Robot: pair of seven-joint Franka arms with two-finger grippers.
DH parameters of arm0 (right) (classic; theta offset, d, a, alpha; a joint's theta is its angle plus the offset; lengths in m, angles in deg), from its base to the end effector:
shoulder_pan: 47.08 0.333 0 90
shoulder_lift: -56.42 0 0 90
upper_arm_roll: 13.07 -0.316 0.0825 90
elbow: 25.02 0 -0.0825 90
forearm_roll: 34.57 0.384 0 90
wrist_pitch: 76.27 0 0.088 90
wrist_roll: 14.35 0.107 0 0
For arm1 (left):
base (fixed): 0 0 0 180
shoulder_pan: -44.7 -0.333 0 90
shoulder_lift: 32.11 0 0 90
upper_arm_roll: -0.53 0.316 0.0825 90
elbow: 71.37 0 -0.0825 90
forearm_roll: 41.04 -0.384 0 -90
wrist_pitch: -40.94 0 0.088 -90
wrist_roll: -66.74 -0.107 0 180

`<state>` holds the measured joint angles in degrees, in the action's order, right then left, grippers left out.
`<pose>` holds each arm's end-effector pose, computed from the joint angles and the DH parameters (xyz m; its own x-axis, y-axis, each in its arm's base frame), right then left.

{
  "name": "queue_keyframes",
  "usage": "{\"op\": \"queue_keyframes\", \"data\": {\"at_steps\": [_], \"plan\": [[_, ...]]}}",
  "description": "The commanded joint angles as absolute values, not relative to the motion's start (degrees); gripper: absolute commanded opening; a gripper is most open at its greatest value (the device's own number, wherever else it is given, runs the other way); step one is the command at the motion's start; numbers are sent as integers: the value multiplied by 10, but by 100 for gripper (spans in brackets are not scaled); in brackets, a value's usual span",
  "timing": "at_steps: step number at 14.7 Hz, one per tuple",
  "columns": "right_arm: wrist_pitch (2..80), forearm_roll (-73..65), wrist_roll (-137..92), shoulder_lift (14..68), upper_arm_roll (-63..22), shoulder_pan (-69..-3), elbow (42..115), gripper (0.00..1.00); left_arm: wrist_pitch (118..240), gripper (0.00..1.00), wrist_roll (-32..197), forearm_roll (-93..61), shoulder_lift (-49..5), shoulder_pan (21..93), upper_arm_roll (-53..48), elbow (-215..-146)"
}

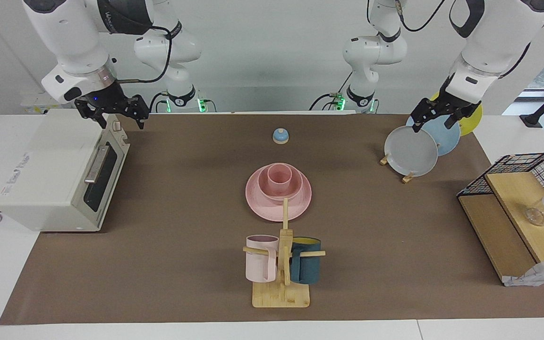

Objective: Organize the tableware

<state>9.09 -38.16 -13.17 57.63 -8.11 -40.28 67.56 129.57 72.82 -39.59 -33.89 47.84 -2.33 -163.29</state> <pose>0.5380 0.0097 0.6085 0.9946 0.0065 -0.1034 0.0131 -0.9979 0.0629 0.5387 -0.0598 0.6237 0.9996 0.0009 -0.0288 0.0015 -0.9998 0.0208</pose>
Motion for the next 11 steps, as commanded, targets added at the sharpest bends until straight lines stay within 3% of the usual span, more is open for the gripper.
{"op": "queue_keyframes", "data": {"at_steps": [1, 11], "plan": [[85, -371, -146, 580, -86, -414, 677, 100, 1291, 100, 692, -391, -336, 465, -33, -1624], [85, -371, -146, 580, -86, -414, 676, 100, 1292, 100, 692, -401, -339, 468, -37, -1626]]}}
